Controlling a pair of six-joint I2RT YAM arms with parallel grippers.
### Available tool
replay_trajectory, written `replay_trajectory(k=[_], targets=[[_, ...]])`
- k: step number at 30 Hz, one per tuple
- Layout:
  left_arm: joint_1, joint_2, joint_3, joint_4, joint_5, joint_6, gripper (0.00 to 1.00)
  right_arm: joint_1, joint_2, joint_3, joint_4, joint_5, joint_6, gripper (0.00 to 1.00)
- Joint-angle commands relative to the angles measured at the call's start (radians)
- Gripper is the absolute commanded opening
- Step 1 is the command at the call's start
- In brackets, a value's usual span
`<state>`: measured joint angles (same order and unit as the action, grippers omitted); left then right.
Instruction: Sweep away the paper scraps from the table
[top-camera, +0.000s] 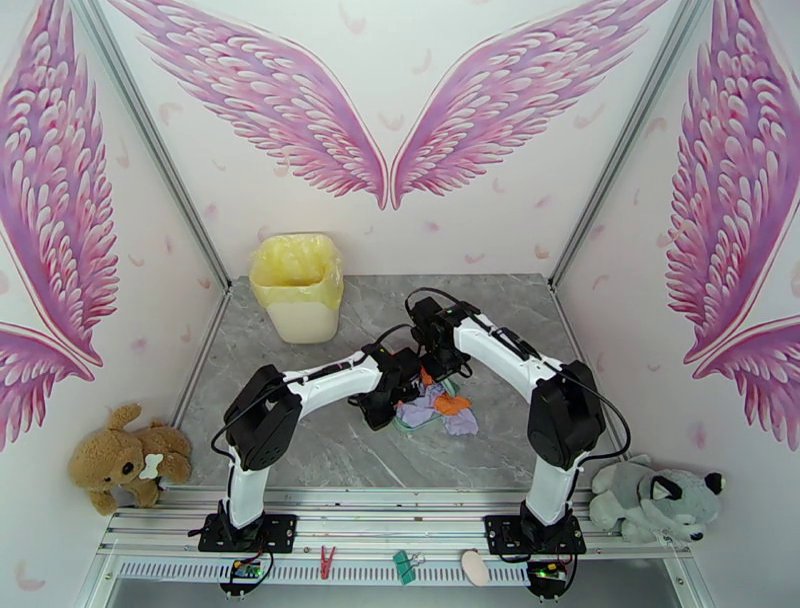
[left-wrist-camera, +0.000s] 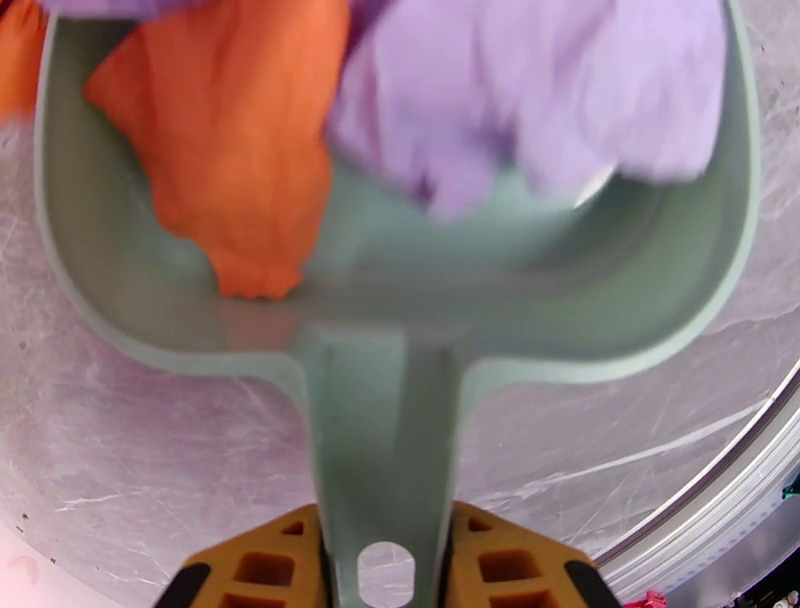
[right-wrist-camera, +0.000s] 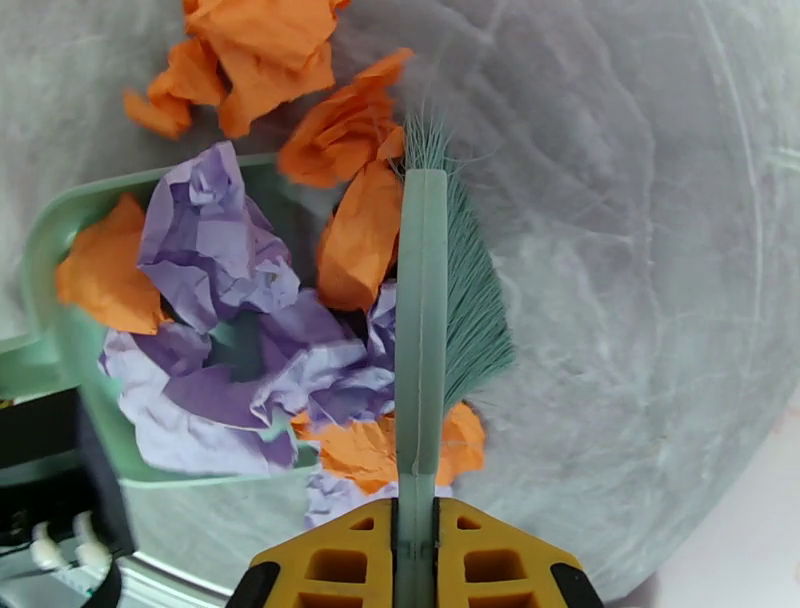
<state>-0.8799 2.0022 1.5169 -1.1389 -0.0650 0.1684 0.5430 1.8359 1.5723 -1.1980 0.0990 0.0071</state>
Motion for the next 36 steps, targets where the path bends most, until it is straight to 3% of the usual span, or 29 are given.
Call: replay_trajectory(k=[1,9,20,27,36], targets=[[-0.002,0.021,0.032,0.014,-0.001,0.006,0.00,0.010,-0.035,-0.012,-0.062,-0.153,0.017,0.00],[-0.002,-0.008,0.018,0.058,0.015,-0.012,0.00,0.009,-0.111,-0.016,-0.106,-0.144,0.040,0.00],[-0.001,-0.080,-0.024,0.111,0.041,-0.026,0.00,-0.084,-0.106,0.250,-0.254,0.132,0.116,0.00],[0.014,-0.129,-0.023,0.087,0.039,-0.042,0.00,-0.173,-0.069,0.416,-0.274,0.155,0.119,0.00],[0.087,-0.220,0.077,0.010,0.031,-0.081,0.00,-0.277,-0.041,0.429,-0.236,0.111,0.168,0.00]])
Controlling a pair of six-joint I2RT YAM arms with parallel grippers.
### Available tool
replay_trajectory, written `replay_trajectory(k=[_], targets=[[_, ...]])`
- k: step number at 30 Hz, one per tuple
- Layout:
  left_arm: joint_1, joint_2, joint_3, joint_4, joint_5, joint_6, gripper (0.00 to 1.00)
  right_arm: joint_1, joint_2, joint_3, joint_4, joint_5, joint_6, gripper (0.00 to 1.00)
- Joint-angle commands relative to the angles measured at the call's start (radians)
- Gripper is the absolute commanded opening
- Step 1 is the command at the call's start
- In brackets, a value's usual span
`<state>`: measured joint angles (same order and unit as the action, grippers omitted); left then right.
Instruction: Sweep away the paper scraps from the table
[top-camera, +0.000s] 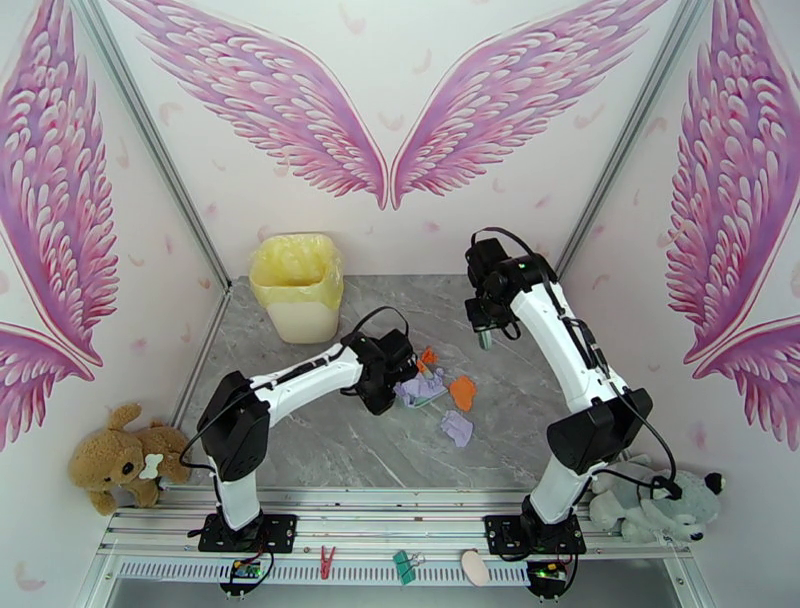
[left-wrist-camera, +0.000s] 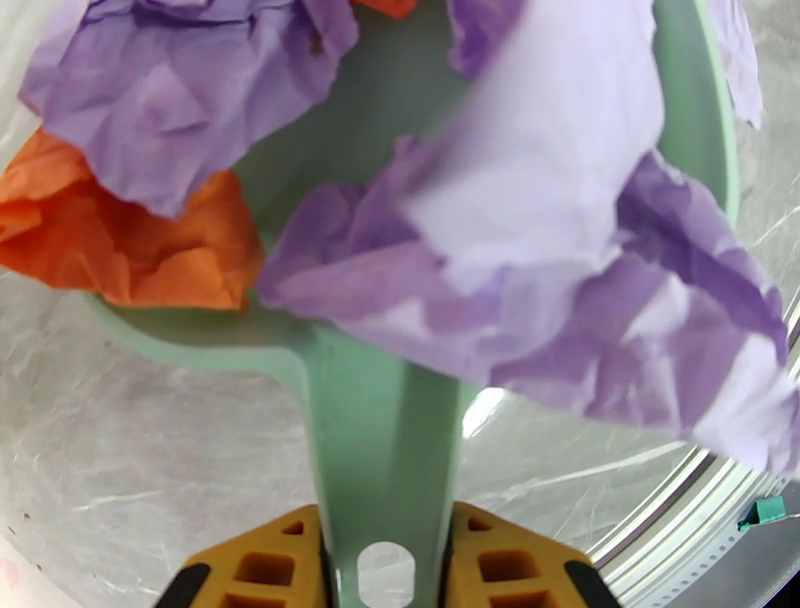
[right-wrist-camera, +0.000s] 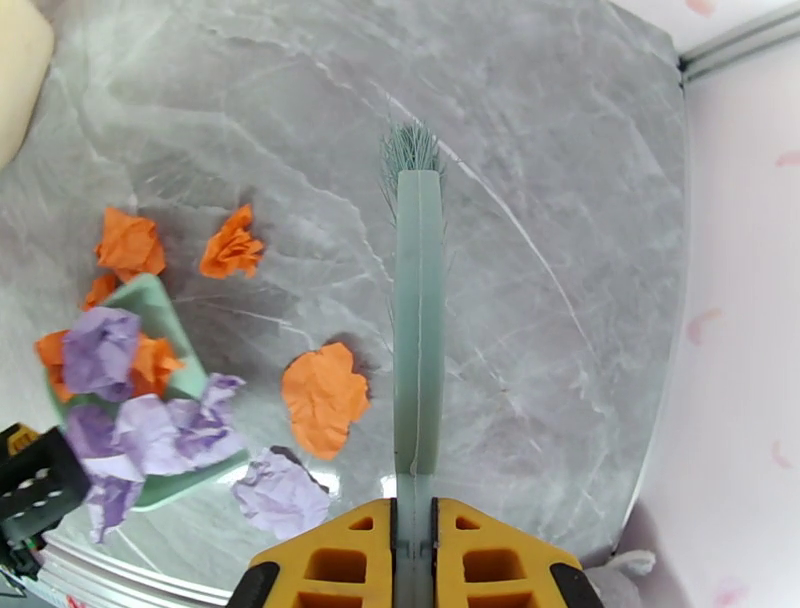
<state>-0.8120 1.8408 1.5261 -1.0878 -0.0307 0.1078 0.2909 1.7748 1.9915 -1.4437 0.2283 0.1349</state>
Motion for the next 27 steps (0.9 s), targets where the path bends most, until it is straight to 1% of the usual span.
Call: replay_trajectory(k=[1,8,11,15,23,27], targets=[[0.027,-0.063,0.087,-0.056,-0.012,-0.020,0.00,-0.030,0.021,0.004,0.015,-0.026,0.047,0.00],[0.091,-0.073,0.292,-0.173,-0.053,-0.014,0.00,-0.045,0.031,-0.054,0.071,-0.086,0.097,0.00],[0.119,-0.058,0.397,-0.229,-0.062,-0.013,0.00,-0.046,0.035,-0.080,0.093,-0.103,0.107,0.00],[0.151,-0.028,0.530,-0.310,-0.107,-0.003,0.00,-0.049,0.047,-0.086,0.107,-0.123,0.112,0.00],[0.263,0.003,0.706,-0.412,-0.157,-0.060,0.00,-0.050,0.070,-0.092,0.133,-0.184,0.125,0.00],[0.309,0.052,0.830,-0.499,-0.234,-0.110,0.00,-0.051,0.083,-0.098,0.146,-0.216,0.129,0.00]])
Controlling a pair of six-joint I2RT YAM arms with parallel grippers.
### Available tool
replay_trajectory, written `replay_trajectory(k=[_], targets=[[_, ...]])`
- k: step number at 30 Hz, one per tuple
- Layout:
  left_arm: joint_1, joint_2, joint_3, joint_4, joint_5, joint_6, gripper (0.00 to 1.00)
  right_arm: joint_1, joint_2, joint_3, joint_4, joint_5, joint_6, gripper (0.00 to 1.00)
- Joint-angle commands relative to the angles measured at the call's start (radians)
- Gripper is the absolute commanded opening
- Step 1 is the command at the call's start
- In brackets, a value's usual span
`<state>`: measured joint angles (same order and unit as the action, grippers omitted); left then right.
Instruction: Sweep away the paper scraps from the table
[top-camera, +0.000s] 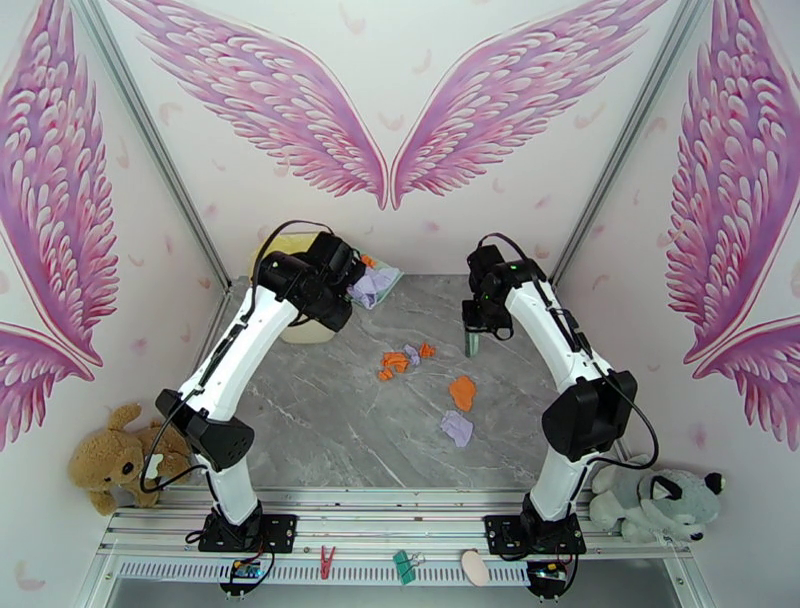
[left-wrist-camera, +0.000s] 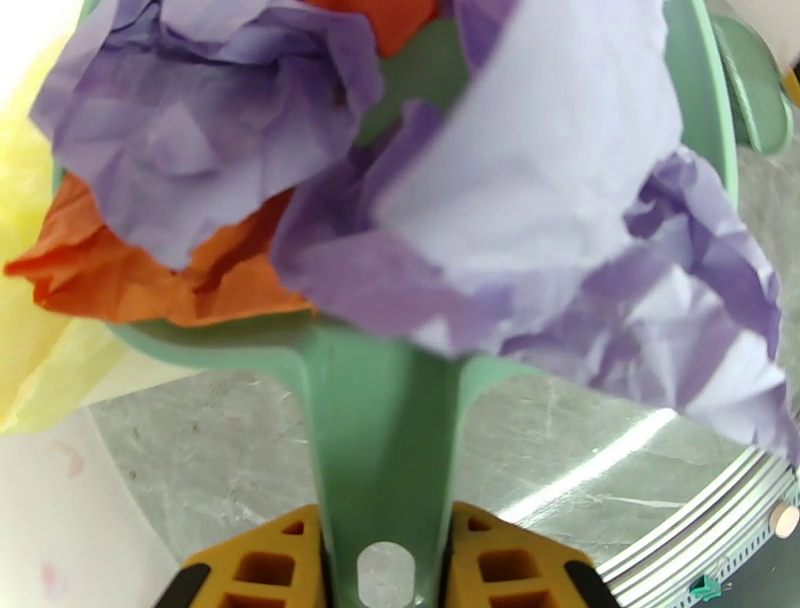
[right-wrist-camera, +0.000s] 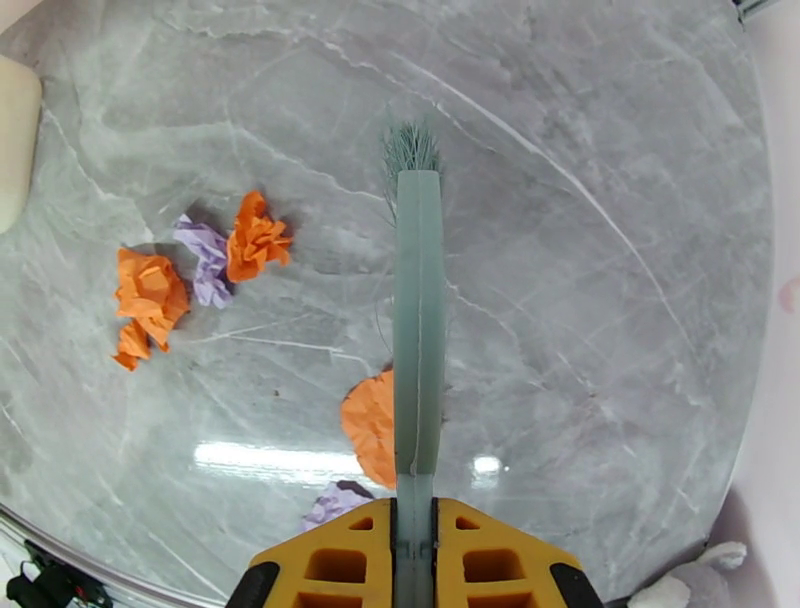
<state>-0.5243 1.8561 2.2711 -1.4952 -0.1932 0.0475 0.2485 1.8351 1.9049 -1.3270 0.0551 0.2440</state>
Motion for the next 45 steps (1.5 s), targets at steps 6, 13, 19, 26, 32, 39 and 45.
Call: replay_trajectory(k=[6,13,19,26,32,39,45], targets=[[0.099,0.137,0.292,-0.231,-0.200,-0.145,0.00,-0.008,0.032,-0.023,0.049,-0.089,0.034,0.00],[0.176,0.193,0.323,-0.309,-0.420,-0.224,0.00,-0.009,0.023,-0.037,0.060,-0.115,0.042,0.00],[0.230,0.243,0.261,-0.307,-0.620,-0.193,0.00,-0.009,-0.008,-0.068,0.067,-0.123,0.044,0.00],[0.262,0.322,0.257,-0.306,-0.720,-0.192,0.00,-0.009,-0.059,-0.116,0.068,-0.118,0.041,0.00],[0.221,0.355,0.142,-0.286,-0.889,-0.185,0.00,-0.011,-0.099,-0.163,0.071,-0.123,0.043,0.00],[0.128,0.402,0.114,-0.287,-1.025,-0.186,0.00,-0.011,-0.120,-0.203,0.078,-0.164,0.068,0.00],[0.072,0.428,0.056,-0.278,-1.142,-0.187,0.00,-0.011,-0.124,-0.199,0.078,-0.191,0.085,0.00]])
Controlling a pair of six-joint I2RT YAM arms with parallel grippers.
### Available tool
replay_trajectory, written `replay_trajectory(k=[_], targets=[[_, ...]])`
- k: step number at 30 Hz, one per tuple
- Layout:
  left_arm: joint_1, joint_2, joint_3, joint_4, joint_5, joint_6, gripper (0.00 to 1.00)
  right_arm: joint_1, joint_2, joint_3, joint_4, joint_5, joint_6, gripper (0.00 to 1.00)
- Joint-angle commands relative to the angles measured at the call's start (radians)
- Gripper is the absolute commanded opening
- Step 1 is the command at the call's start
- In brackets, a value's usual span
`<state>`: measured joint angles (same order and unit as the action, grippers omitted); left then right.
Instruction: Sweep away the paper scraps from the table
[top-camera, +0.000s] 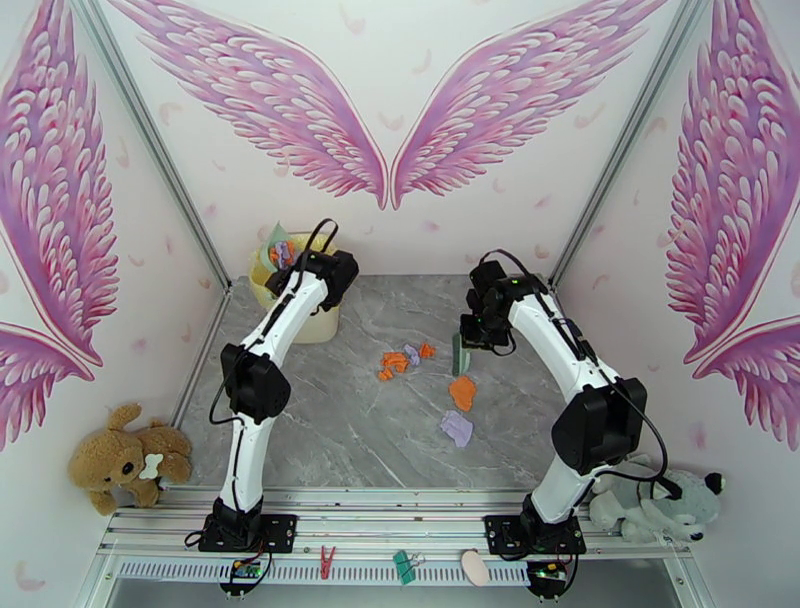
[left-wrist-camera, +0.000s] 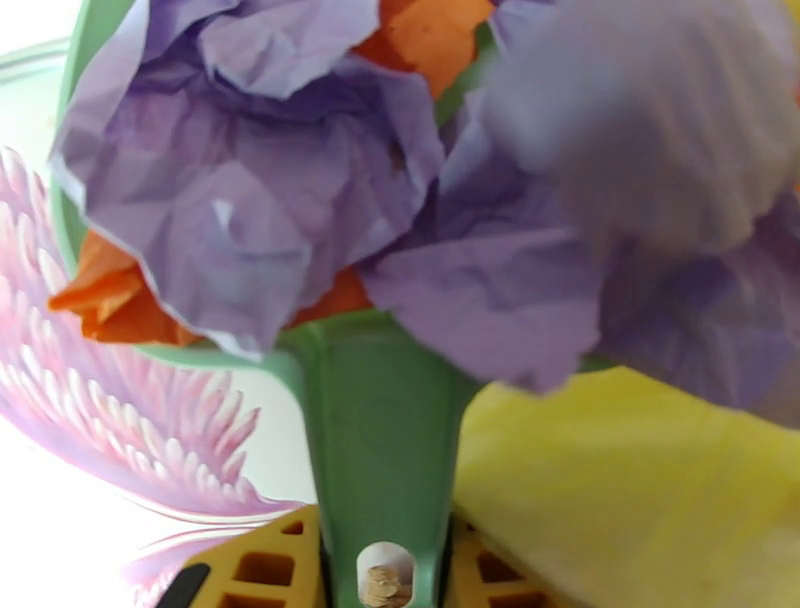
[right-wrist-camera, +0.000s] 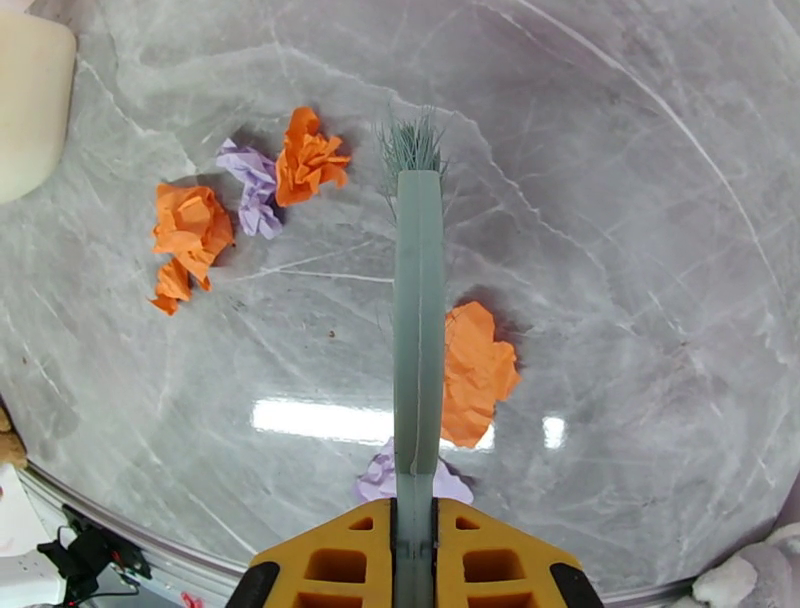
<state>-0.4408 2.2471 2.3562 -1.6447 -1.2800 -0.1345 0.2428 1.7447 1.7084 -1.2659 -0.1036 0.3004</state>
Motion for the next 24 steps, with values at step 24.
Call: replay_trajectory(k=[24], targets=[[0.069,-0.016,0.138,-0.150,0.152,-0.079,0.00,-0.007,-0.072,-0.045,0.019,-0.070,0.036,0.00]])
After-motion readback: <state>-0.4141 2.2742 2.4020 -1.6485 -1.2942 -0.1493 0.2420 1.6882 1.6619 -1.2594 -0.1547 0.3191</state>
